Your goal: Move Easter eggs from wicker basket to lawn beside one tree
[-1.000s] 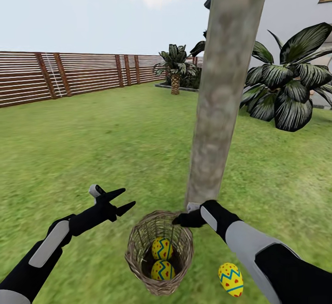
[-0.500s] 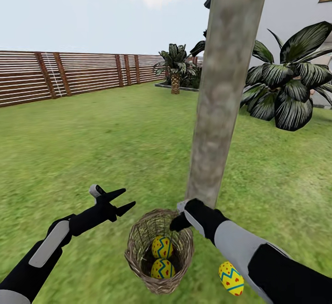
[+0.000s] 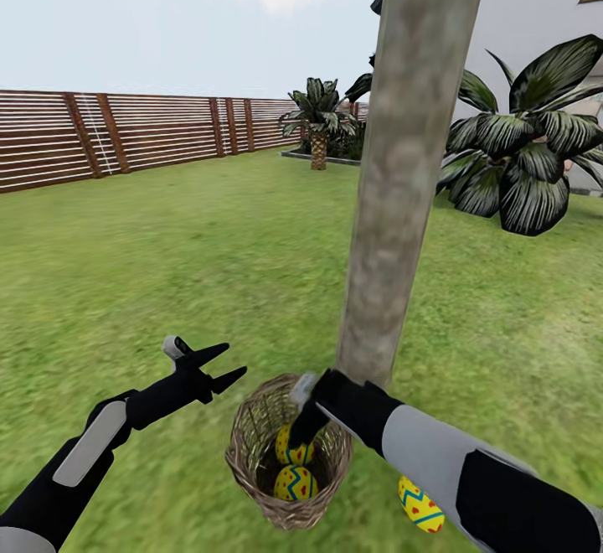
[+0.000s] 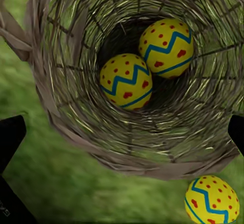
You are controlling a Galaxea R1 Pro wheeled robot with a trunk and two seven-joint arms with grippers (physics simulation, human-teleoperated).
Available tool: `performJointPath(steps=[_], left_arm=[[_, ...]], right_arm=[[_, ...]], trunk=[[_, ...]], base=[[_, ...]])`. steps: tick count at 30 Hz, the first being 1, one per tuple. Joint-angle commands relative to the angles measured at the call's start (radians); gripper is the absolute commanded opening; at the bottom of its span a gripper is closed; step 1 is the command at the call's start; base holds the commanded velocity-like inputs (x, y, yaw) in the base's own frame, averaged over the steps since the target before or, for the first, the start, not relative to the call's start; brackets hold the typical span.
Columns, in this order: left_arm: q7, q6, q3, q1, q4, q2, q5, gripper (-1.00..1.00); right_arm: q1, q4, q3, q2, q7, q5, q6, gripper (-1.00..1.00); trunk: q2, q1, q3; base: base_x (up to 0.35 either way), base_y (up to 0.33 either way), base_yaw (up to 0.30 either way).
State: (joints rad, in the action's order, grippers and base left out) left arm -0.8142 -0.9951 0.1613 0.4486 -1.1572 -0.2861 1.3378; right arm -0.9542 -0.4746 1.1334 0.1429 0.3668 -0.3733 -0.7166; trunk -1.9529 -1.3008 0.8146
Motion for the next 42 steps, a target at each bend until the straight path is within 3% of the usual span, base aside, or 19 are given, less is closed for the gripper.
performJointPath(steps=[1, 3, 6, 19, 23, 30, 36, 42], left_arm=[[-0.002, -0.004, 0.002, 0.001, 0.001, -0.001, 0.003, 1.0], [-0.002, -0.004, 0.003, 0.001, 0.001, -0.001, 0.003, 1.0], [-0.002, -0.004, 0.003, 0.001, 0.001, 0.0, 0.003, 1.0], [0.0, -0.003, 0.003, 0.001, 0.001, 0.002, 0.0, 1.0], [-0.002, -0.003, 0.003, 0.001, 0.001, 0.0, 0.001, 1.0], [-0.002, -0.003, 0.002, 0.001, 0.001, 0.002, 0.003, 1.0], [-0.002, -0.003, 0.003, 0.001, 0.002, 0.002, 0.004, 1.0], [-0.007, -0.003, 0.002, 0.001, 0.049, 0.003, 0.01, 1.0]], right_arm=[[-0.001, -0.001, 0.01, 0.0, 0.029, 0.006, -0.002, 1.0], [-0.003, 0.0, 0.017, 0.0, 0.082, 0.01, -0.001, 1.0], [-0.009, 0.001, 0.019, 0.0, 0.104, 0.011, -0.001, 1.0], [-0.023, 0.0, 0.019, -0.002, 0.11, 0.023, 0.0, 1.0], [-0.024, 0.001, 0.015, 0.0, 0.109, 0.07, 0.0, 1.0], [-0.026, 0.003, 0.013, 0.002, 0.105, 0.089, -0.001, 1.0], [-0.026, 0.004, 0.011, 0.003, 0.105, 0.14, -0.003, 1.0], [-0.026, 0.003, 0.014, 0.004, 0.106, 0.153, -0.003, 1.0]], trunk=[[-0.008, -0.004, 0.004], [-0.022, -0.011, 0.01], [-0.043, -0.023, 0.02], [-0.134, -0.073, 0.061], [-0.134, -0.073, 0.061], [-0.134, -0.073, 0.061], [-0.134, -0.073, 0.061], [-0.134, -0.073, 0.061]], base=[[0.0, 0.0, 0.0], [0.0, 0.0, 0.0], [0.0, 0.0, 0.0], [0.0, 0.0, 0.0], [0.0, 0.0, 0.0], [0.059, -0.009, 0.0], [0.304, -0.056, 0.0], [0.092, -0.005, 0.0]])
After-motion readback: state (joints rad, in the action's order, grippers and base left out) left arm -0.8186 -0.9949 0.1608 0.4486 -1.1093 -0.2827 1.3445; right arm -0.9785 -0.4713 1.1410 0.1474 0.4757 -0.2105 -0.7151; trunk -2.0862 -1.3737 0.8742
